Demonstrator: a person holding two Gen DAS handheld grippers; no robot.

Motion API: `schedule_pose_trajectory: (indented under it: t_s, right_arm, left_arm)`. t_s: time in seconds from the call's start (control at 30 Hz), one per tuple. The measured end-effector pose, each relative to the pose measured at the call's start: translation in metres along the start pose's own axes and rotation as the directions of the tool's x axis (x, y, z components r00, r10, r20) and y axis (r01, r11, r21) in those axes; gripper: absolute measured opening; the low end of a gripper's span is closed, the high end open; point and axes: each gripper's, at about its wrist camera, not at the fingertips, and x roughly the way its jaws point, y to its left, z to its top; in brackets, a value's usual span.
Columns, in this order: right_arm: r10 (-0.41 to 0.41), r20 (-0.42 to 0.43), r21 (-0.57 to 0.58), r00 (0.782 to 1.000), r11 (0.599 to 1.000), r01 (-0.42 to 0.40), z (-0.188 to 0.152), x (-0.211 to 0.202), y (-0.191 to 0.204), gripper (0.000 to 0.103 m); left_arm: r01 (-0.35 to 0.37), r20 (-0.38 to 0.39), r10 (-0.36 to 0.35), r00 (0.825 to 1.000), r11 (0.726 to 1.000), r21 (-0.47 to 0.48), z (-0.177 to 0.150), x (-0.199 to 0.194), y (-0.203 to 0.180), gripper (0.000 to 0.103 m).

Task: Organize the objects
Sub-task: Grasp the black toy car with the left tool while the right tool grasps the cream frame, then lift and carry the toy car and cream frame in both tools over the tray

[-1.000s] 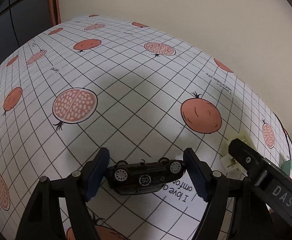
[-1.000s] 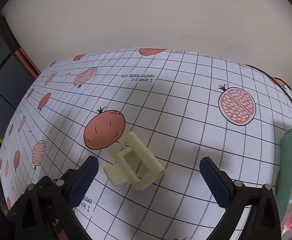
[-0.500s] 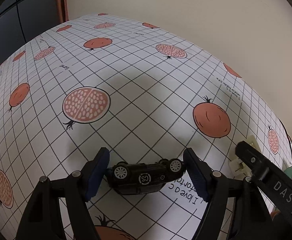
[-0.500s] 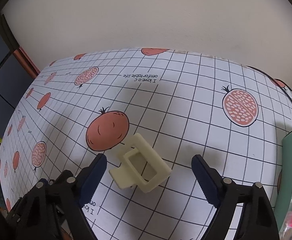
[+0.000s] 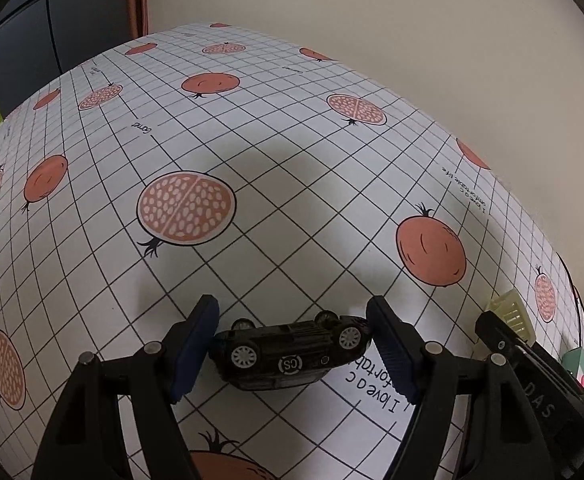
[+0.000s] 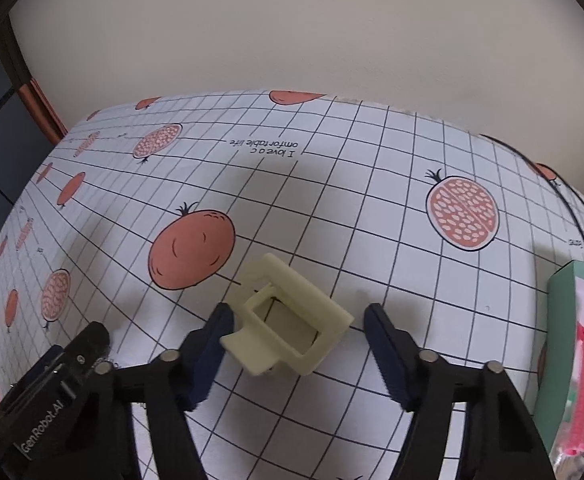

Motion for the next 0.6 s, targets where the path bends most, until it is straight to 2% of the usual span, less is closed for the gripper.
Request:
schedule_pose_trajectory:
  t_s: [0.03,0.43,0.6]
  right_arm:
    - [-0.003,0.002,0.002,1.000,1.000,0.003,0.0000,-0.0006,-0.0007,0.061]
    - [-0.029,-0.004,-0.014,1.000,0.999,0.029,-0.0019,-0.0021,0.0028,0.061]
    - [-0.009,-0.006,-0.008,1.000,1.000,0.009,-0.0095,-0.0070,0.0007,0.061]
  left_arm:
    - [0.000,0.000,0.000,1.000,1.000,0.000,-0.0001,0.0000,0.0000,0.077]
    - [0.006,-0.004,-0.006,1.000,1.000,0.003,-0.0014,0.0002,-0.0012,0.077]
    - [0.009,-0.002,-0.009,1.000,1.000,-0.003,-0.0007,0.0000,0.0002,0.077]
